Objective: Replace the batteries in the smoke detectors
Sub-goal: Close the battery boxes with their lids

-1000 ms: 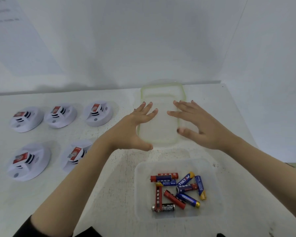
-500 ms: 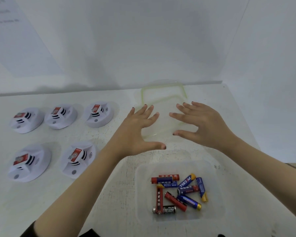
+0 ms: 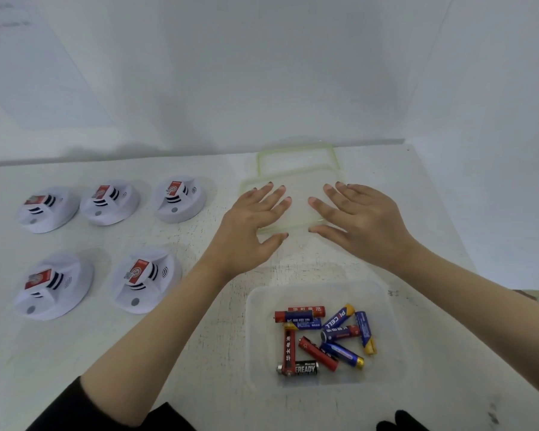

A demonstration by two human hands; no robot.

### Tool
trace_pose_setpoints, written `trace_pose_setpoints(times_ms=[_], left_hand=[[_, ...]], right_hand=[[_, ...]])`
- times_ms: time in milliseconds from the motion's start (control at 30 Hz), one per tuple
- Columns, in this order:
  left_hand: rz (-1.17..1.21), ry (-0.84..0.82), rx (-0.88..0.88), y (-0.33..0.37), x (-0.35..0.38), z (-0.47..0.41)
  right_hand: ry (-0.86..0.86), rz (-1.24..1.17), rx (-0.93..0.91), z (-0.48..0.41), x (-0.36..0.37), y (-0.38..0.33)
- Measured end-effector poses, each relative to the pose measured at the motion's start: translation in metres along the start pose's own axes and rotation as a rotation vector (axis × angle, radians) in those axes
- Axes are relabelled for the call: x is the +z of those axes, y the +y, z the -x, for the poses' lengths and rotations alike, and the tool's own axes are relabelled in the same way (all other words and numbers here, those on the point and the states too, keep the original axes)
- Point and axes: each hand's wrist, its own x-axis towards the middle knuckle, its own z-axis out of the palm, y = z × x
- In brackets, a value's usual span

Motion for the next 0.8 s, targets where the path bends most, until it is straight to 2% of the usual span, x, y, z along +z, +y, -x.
trace_pose_setpoints(times_ms=[167,267,367,500,600,667,733,800], left_hand=[[0.070,-0.048,-0.057,-0.001,-0.006,-0.004],[0.150,-0.154,-0.105,-0.003,-0.020,-0.011],[0.113,-0.199,-0.096,-0.010,-0.030,-0.017],[-0.010,-0.080,-0.113,-0.009,-0.029,-0.019],[0.076,-0.043,-0.165,0.005,-0.025,-0.016],[0.151,-0.165,-0.178,0.020,-0.021,-0.014],[0.119,-0.277,-0.158,0.027,-0.016,-0.012],[0.083,-0.280,-0.136,0.028,-0.012,-0.012]], right_hand=[[-0.079,-0.119,0.027,-0.005,-0.007,0.003],[-0.236,-0.356,0.141,-0.008,-0.020,0.012],[-0.402,-0.566,0.214,-0.004,-0.027,0.016],[-0.576,-0.643,0.205,-0.006,-0.037,0.019],[-0.536,-0.545,0.198,-0.006,-0.039,0.017],[-0.428,-0.450,0.191,-0.002,-0.036,0.008],[-0.332,-0.379,0.181,0.000,-0.034,0.000],[-0.334,-0.371,0.179,-0.001,-0.036,-0.001]])
